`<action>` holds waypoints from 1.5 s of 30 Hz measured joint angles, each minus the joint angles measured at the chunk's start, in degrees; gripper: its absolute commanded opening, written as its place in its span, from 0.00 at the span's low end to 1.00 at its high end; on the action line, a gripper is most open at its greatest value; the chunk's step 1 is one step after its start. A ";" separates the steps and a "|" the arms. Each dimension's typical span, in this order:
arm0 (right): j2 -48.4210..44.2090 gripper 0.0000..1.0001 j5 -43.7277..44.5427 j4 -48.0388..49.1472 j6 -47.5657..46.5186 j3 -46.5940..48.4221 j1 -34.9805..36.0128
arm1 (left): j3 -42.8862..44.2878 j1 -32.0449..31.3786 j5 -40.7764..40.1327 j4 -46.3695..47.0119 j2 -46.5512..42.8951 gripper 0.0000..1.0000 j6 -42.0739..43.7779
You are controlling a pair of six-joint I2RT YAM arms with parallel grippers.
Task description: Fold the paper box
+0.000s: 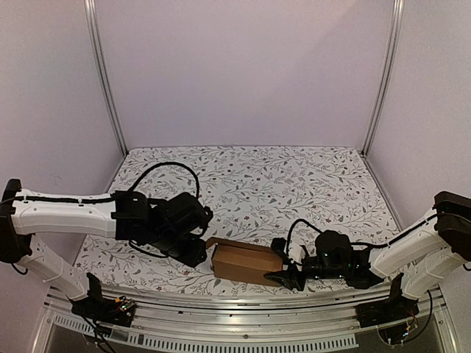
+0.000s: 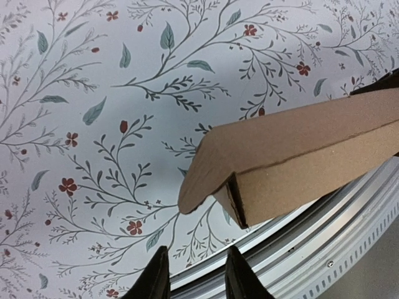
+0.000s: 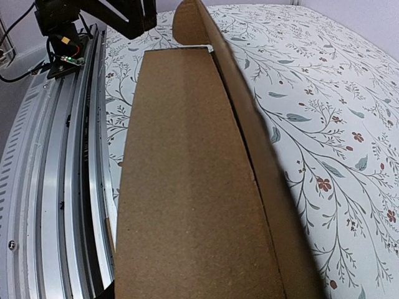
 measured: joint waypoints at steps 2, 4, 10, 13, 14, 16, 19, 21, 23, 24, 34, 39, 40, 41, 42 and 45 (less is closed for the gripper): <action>0.00 0.43 0.00 -0.04 0.02 0.00 0.02 | 1.75 0.24 -0.90 -0.96 0.20 0.31 1.01; 0.00 0.43 0.00 -0.17 0.00 0.11 0.09 | 3.17 0.39 -1.68 -1.51 0.52 0.31 1.90; 0.09 0.43 0.00 -0.48 0.02 0.44 0.37 | 5.95 1.51 -3.15 -2.93 2.75 0.31 5.25; 0.09 0.43 0.00 -0.83 0.00 0.68 0.37 | 6.01 2.23 -3.13 -3.06 3.85 0.29 6.47; 0.09 0.43 0.00 -0.85 0.00 0.70 0.37 | 6.01 2.40 -3.08 -3.10 4.15 0.29 6.78; 0.09 0.43 0.00 -0.98 0.00 0.79 0.37 | 6.01 2.75 -2.95 -3.08 4.35 0.28 7.39; 0.09 0.43 0.00 -1.31 0.00 0.98 0.37 | 6.01 3.32 -2.89 -3.04 4.37 0.26 8.07; 0.09 0.44 -0.02 -1.38 0.02 1.03 0.37 | 6.01 3.63 -2.80 -2.97 4.42 0.25 8.55; 0.11 0.44 -0.02 -1.42 0.02 1.07 0.37 | 6.03 3.96 -2.64 -2.89 4.44 0.24 8.90; 0.17 0.43 -0.02 -1.42 0.04 1.07 0.37 | 6.03 4.07 -2.58 -2.80 4.50 0.23 9.05; 0.55 0.44 -0.07 -2.10 0.15 1.95 0.37 | 7.32 4.59 -0.68 -1.84 6.54 0.14 10.58; 0.70 0.44 -0.07 -2.19 0.17 2.12 0.37 | 7.98 4.70 0.07 -1.55 7.15 0.00 11.67; 0.72 0.44 -0.04 -2.19 0.17 2.14 0.37 | 8.04 4.72 0.24 -1.40 7.17 0.00 11.69; 0.72 0.44 -0.07 -2.21 0.17 2.16 0.37 | 8.17 4.72 0.35 -1.31 7.21 0.00 11.80; 0.74 0.44 -0.04 -2.21 0.17 2.16 0.37 | 8.24 4.74 0.42 -1.33 7.23 0.00 11.82; 0.92 0.44 -0.07 -2.27 0.17 2.36 0.39 | 8.33 4.74 0.37 -1.46 7.23 0.00 11.87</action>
